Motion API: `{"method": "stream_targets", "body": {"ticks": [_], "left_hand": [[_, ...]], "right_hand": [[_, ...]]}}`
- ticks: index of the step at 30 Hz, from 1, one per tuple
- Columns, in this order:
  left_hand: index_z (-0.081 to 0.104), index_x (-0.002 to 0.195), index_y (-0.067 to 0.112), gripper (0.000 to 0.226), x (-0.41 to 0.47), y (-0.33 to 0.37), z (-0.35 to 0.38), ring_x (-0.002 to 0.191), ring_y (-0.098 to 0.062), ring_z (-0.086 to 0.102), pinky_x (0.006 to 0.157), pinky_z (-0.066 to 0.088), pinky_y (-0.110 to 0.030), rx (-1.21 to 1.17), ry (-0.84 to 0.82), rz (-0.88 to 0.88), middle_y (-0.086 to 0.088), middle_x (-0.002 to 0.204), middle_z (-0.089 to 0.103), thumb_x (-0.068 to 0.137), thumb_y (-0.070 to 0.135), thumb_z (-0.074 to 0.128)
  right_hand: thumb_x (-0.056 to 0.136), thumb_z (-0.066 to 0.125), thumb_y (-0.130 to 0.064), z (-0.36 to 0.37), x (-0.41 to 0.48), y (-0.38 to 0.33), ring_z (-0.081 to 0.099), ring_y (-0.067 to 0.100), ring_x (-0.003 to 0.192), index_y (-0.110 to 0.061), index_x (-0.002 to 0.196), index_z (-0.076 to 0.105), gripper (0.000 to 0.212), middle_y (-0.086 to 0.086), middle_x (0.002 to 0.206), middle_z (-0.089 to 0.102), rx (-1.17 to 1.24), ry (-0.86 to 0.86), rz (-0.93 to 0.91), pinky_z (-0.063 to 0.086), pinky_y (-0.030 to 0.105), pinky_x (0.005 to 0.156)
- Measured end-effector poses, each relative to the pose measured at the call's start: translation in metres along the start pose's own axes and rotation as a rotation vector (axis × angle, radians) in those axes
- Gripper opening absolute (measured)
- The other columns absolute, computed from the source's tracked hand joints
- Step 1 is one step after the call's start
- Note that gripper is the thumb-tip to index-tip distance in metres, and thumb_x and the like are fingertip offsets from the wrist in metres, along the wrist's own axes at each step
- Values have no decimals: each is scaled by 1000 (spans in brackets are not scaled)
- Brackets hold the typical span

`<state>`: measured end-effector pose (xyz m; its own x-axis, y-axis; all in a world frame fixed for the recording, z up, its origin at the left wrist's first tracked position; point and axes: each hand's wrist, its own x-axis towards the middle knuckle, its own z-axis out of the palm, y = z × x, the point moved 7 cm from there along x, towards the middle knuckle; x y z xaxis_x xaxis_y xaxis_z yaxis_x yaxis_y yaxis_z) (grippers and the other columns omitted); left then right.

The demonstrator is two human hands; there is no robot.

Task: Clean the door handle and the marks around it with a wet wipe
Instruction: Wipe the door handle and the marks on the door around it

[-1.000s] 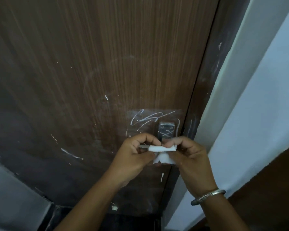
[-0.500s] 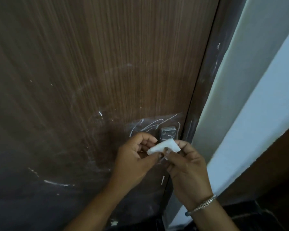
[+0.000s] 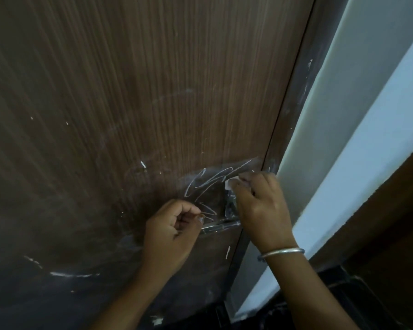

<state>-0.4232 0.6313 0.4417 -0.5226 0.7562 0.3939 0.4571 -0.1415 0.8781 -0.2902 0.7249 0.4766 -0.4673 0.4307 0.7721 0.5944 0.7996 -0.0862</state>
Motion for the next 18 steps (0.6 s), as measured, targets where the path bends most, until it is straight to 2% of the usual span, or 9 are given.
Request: {"method": "stream_targets", "body": {"ticks": [4,9,11,14,18], "left_hand": [[64,75,18,26,1,-5,-3,68,-9,61,59,48,-13,4,7,-2,-3,75,64,75,-8,69],[65,75,20,23,-1,-10,-1,68,-10,61,59,48,-13,7,1,0,0,74,64,77,-2,71],[65,75,21,25,-3,-12,3,69,-9,61,60,48,-13,7,-3,2,1,74,65,76,-3,71],[66,75,21,29,-5,-13,8,70,-7,62,61,47,-13,32,-14,-3,3,74,65,74,-8,70],[67,75,18,19,-4,-10,9,70,-7,63,61,47,-12,46,-18,15,4,75,66,75,-1,71]], "right_hand": [[71,73,-8,8,-1,-4,62,38,85,1,93,70,24,22,94,67,-72,-42,-9,52,38,70],[74,59,-4,-1,-1,18,59,40,83,-1,87,72,18,20,91,67,-38,2,178,50,43,67],[78,52,-10,-2,0,16,59,39,83,-3,86,73,23,18,92,69,-46,9,179,48,41,67],[78,53,-17,4,2,-3,60,37,82,-6,87,72,24,16,93,69,-68,-38,115,46,37,67],[80,51,-17,2,0,-1,59,36,79,-7,86,73,24,15,91,68,-50,-32,154,47,38,64]]}}
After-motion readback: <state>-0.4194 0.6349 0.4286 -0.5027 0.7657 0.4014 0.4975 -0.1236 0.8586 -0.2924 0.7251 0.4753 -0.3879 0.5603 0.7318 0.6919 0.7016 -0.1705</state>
